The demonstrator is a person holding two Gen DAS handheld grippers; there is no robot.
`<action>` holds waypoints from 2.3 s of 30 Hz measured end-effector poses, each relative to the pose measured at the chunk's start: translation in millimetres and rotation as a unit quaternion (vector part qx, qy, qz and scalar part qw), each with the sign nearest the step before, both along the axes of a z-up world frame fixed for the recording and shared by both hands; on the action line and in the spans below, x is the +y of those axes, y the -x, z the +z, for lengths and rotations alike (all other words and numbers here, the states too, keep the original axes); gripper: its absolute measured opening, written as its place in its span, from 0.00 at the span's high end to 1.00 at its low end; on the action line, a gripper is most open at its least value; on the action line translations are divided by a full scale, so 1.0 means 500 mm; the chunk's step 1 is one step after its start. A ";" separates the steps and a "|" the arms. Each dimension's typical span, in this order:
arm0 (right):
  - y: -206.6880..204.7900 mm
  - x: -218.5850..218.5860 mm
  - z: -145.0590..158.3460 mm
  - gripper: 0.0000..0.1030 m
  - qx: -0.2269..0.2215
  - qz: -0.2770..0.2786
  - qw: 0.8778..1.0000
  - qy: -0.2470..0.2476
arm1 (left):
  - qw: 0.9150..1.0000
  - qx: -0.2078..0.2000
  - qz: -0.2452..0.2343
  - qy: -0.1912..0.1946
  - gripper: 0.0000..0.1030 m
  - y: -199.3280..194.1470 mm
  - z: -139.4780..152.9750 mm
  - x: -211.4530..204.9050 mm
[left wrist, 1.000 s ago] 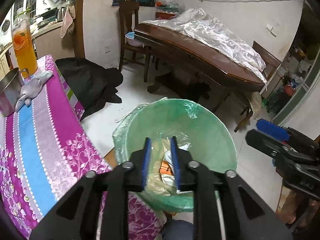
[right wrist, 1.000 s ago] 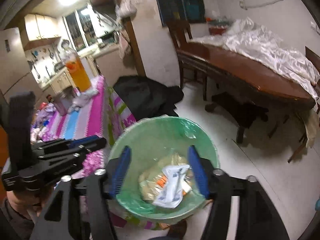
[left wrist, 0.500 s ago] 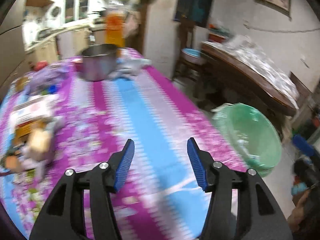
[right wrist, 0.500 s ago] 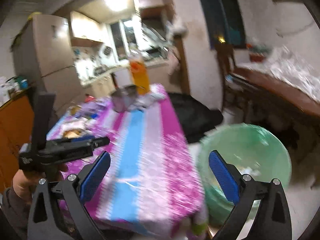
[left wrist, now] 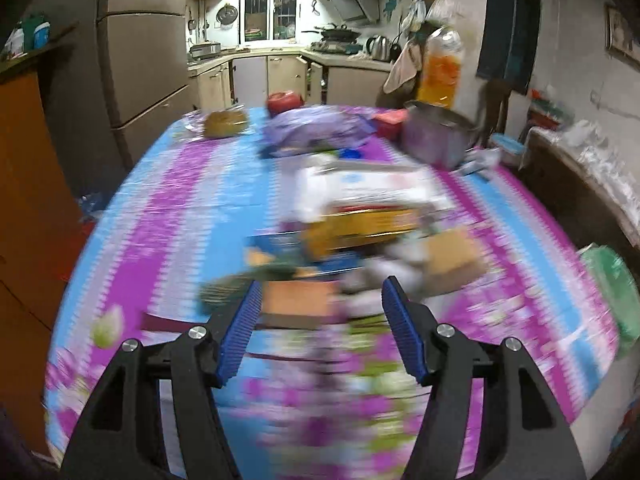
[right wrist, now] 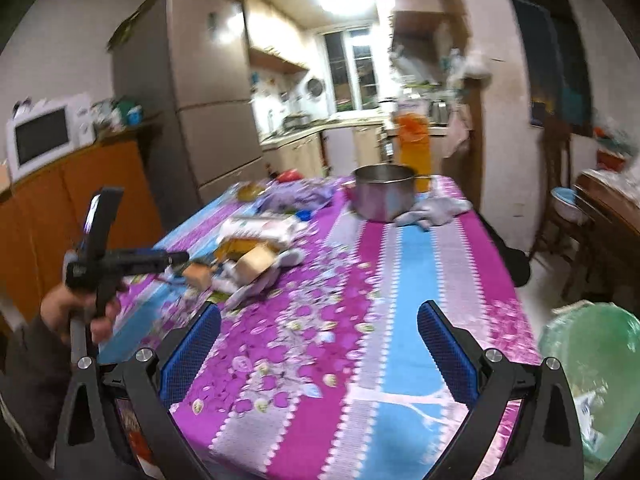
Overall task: Collect trash
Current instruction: 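Return both tools to the table over the remaining trash, then grasp the yellow sponge with the left tool while the right tool grasps a white glove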
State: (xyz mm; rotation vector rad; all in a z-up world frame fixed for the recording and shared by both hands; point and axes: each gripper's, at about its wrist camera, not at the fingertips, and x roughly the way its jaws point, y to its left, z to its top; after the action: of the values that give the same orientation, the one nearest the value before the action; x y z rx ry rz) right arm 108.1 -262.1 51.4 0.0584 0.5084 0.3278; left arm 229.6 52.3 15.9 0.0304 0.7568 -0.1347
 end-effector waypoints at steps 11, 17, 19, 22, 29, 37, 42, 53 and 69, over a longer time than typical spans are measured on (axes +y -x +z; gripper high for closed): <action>-0.091 0.135 -0.068 0.05 0.040 0.079 0.996 0.020 | 0.997 0.016 -0.073 -0.019 0.42 -0.008 -0.060 0.076; -0.131 0.178 -0.090 0.05 0.052 0.091 0.994 0.015 | 0.997 0.016 -0.078 0.000 0.35 -0.020 -0.077 0.005; -0.143 0.186 -0.095 0.05 0.054 0.095 0.994 0.014 | 0.997 0.027 -0.072 -0.009 0.35 -0.035 -0.093 -0.007; -0.162 0.192 -0.100 0.05 0.060 0.102 0.993 0.014 | 0.998 0.034 -0.053 -0.008 0.35 -0.054 -0.100 -0.018; -0.233 0.202 -0.112 0.41 0.089 0.128 0.988 -0.010 | 0.999 0.038 -0.025 0.023 0.54 -0.056 -0.104 0.002; -0.332 0.257 -0.140 0.63 0.139 0.172 0.975 0.006 | 0.999 0.035 -0.029 0.025 0.54 -0.053 -0.108 0.000; -0.350 0.214 -0.071 0.61 0.053 0.106 0.992 -0.028 | 0.998 0.037 -0.031 0.037 0.54 -0.051 -0.108 0.006; -0.292 0.283 -0.211 0.70 0.191 0.142 0.970 -0.051 | 0.997 0.040 -0.034 0.053 0.54 -0.050 -0.109 0.013; -0.311 0.316 -0.227 0.92 0.184 0.051 0.981 -0.036 | 0.996 0.040 -0.038 0.067 0.54 -0.048 -0.109 0.016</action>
State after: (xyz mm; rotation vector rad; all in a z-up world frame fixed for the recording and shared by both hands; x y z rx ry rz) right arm 263.5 -104.2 -62.1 0.1655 0.8677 0.4384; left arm 253.8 60.5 -38.6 -0.0736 0.8255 -0.2590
